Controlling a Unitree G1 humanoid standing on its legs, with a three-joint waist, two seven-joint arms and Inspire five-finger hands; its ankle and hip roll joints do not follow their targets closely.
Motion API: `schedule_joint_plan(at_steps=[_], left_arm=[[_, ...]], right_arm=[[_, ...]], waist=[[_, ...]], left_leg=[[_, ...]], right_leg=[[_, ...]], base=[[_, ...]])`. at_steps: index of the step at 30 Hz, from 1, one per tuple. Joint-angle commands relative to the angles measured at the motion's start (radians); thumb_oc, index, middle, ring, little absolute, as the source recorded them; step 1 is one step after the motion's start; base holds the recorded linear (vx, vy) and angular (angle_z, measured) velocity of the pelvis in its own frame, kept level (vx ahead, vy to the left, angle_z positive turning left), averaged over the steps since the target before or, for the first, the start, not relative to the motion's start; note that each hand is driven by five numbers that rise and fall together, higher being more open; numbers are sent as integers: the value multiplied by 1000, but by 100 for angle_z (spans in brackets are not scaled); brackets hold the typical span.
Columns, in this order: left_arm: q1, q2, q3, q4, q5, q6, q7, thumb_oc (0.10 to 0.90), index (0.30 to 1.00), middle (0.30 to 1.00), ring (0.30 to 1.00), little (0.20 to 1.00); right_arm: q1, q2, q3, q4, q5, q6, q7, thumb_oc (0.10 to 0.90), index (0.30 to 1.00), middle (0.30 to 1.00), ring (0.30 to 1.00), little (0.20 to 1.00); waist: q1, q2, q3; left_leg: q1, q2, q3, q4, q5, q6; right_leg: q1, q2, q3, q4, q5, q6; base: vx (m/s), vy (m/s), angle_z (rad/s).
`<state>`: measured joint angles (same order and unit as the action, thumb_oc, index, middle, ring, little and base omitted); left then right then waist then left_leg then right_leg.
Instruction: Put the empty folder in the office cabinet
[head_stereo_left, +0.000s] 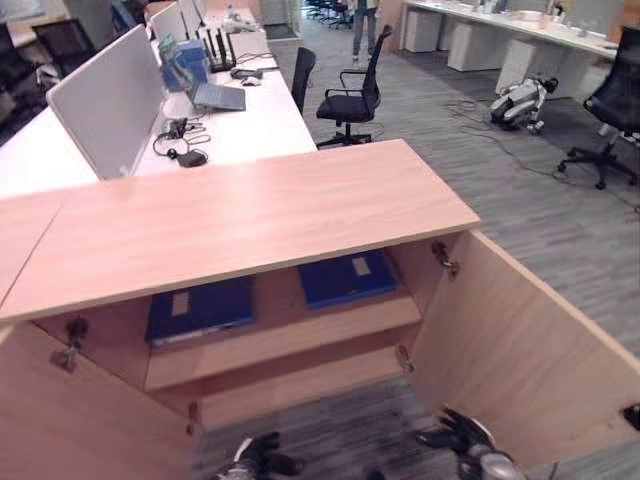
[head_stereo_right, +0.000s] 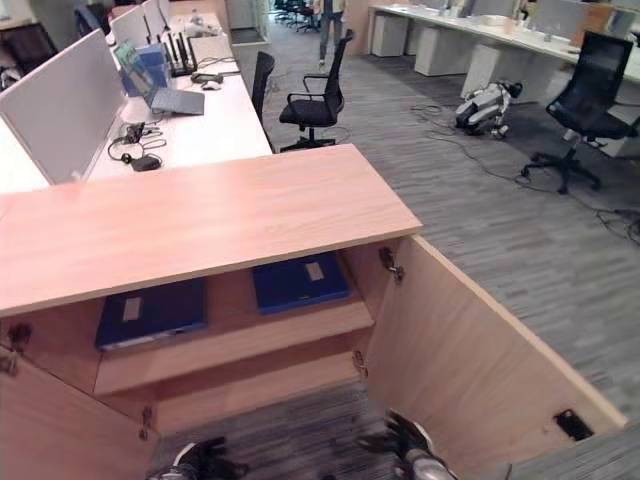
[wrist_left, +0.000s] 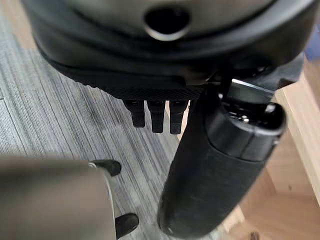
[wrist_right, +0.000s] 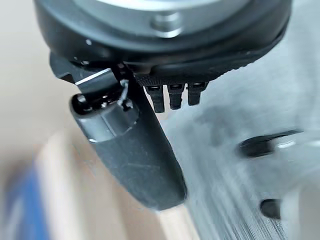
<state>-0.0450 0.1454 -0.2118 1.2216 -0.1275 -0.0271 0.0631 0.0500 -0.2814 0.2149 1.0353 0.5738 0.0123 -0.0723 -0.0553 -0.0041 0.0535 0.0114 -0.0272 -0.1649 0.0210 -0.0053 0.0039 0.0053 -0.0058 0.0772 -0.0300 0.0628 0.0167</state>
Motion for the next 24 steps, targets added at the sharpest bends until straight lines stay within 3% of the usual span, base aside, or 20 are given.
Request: schedule_joint_plan(at_steps=[1,6,13,14,18,21,24], left_arm=[[29,54,-22,39,47,-19,28,800,900,900,900,900],[19,67,9,78,42,-23,34,800,900,900,900,900],[24,74,2,116,93,-34,46,800,900,900,900,900],[26,78,1,120,100,-32,44,800,900,900,900,900],[40,95,25,126,108,-23,43,800,900,900,900,900],[48,100,41,126,107,-20,43,800,900,900,900,900],[62,94,53,96,82,-24,28,800,900,900,900,900]], right_arm=[[-138,83,-39,5,74,-83,15,800,900,900,900,900],[-129,95,-87,165,27,-57,-4,800,900,900,900,900],[-116,90,-241,257,128,-88,-67,800,900,900,900,900],[-113,87,-249,258,129,-92,-74,800,900,900,900,900],[-95,72,-294,234,144,-116,-106,800,900,900,900,900],[-90,55,-317,204,148,-129,-123,800,900,900,900,900],[-91,1,-359,101,143,-156,-160,800,900,900,900,900]], waist=[[37,-18,-6],[32,-18,6],[-2,-20,45],[-3,-23,57],[11,-18,74],[16,-26,67],[28,-48,34]], left_leg=[[79,-48,39,-108,-53,34],[76,-72,60,-108,-52,51],[71,-84,121,-108,-55,62],[67,-79,138,-108,-55,61],[68,-49,199,-108,-56,51],[75,-42,227,-108,-63,53],[83,-52,285,-108,-81,56]], right_leg=[[-44,-12,-15,76,-59,92],[-80,-34,13,104,-38,118],[-142,-49,52,127,11,150],[-153,-53,31,138,11,149],[-134,-118,-164,196,-34,127],[-116,-135,-185,211,-45,124],[-66,-158,-229,146,-31,137]], base=[[-55,110,-6],[-107,177,-19],[-93,126,-31],[-140,48,-49],[-75,21,-77],[-2,2,-60],[43,-25,-67]])
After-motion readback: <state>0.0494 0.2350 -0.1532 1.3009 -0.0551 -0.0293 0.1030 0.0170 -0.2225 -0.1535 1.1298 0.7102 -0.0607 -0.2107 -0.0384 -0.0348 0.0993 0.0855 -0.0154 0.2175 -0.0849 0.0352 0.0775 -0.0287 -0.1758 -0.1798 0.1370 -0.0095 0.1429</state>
